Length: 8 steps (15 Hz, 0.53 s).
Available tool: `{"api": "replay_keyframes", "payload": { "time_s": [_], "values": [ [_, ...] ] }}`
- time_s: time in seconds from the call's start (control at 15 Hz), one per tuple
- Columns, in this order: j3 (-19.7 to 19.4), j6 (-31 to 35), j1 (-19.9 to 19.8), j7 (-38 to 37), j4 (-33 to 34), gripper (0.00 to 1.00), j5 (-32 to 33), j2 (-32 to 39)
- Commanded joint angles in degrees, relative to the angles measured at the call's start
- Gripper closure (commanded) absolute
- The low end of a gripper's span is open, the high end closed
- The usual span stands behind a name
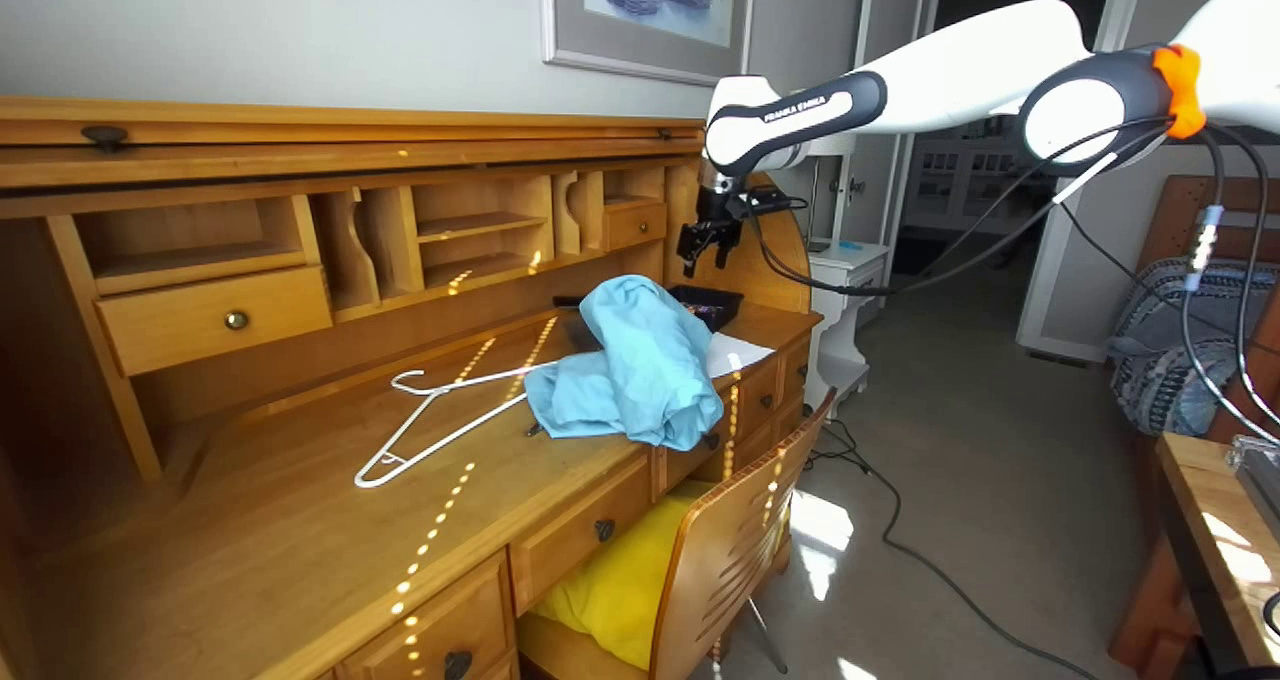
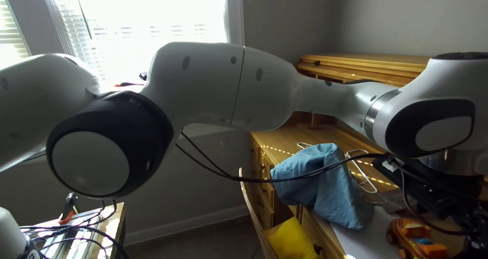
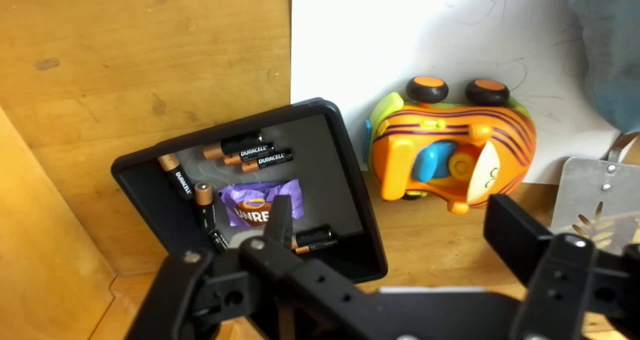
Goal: Remove the toy from the black tray
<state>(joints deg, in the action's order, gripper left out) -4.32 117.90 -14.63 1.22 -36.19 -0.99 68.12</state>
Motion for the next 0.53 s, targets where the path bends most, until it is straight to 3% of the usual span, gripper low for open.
{"api": "replay_keyframes", "payload": {
  "time_s": [0.0, 0.27, 0.33, 0.47],
  "values": [
    [0.47, 0.08, 0.08, 2.70, -7.28, 0.00, -0.04, -5.93],
    [0.68, 2.57, 1.19, 1.68, -16.82, 0.00, -0.56, -11.80],
    [0.13, 0.53, 0.69, 1.80, -7.68, 0.00, 0.00, -6.12],
    [0.14, 0.63, 0.92, 1.79, -8.53, 0.00, 0.00, -6.68]
  ]
}}
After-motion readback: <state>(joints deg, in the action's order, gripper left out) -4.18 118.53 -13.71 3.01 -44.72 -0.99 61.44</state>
